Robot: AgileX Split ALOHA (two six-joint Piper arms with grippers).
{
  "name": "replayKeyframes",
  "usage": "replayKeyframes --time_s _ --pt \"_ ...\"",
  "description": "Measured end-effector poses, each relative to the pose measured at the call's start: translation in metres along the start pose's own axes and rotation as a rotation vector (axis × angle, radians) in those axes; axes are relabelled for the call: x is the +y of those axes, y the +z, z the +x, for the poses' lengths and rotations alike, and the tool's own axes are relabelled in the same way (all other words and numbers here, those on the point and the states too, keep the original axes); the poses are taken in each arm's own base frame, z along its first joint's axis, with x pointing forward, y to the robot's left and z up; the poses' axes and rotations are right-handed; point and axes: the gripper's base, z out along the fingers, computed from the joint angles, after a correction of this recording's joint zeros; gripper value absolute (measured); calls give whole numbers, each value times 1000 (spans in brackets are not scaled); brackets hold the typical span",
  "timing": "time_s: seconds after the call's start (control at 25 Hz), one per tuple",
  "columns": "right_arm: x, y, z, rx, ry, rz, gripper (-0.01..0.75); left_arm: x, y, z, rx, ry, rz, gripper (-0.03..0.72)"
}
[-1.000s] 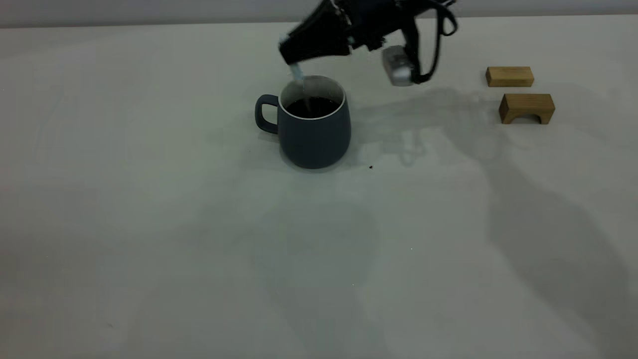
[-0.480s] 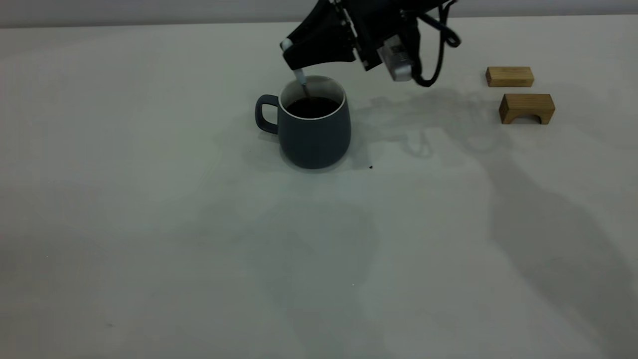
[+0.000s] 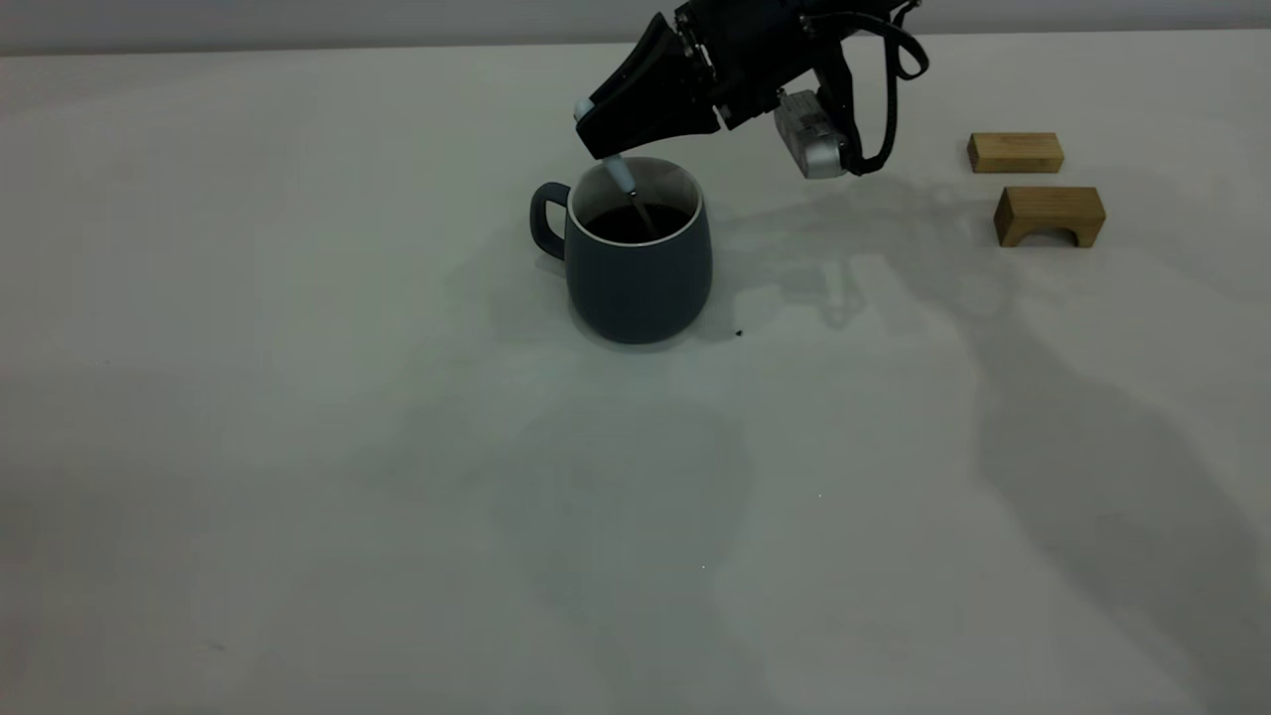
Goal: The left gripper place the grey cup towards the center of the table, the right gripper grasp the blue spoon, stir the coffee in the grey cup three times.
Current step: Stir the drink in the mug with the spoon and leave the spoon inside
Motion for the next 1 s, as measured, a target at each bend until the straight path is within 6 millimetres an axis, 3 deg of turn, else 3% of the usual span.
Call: replayKeyframes --time_s 0.64,1.0 --pt "2 1 6 55 -31 -27 163 0 0 0 0 0 0 351" --pt "2 1 5 52 -231 -32 441 0 0 0 0 0 0 351"
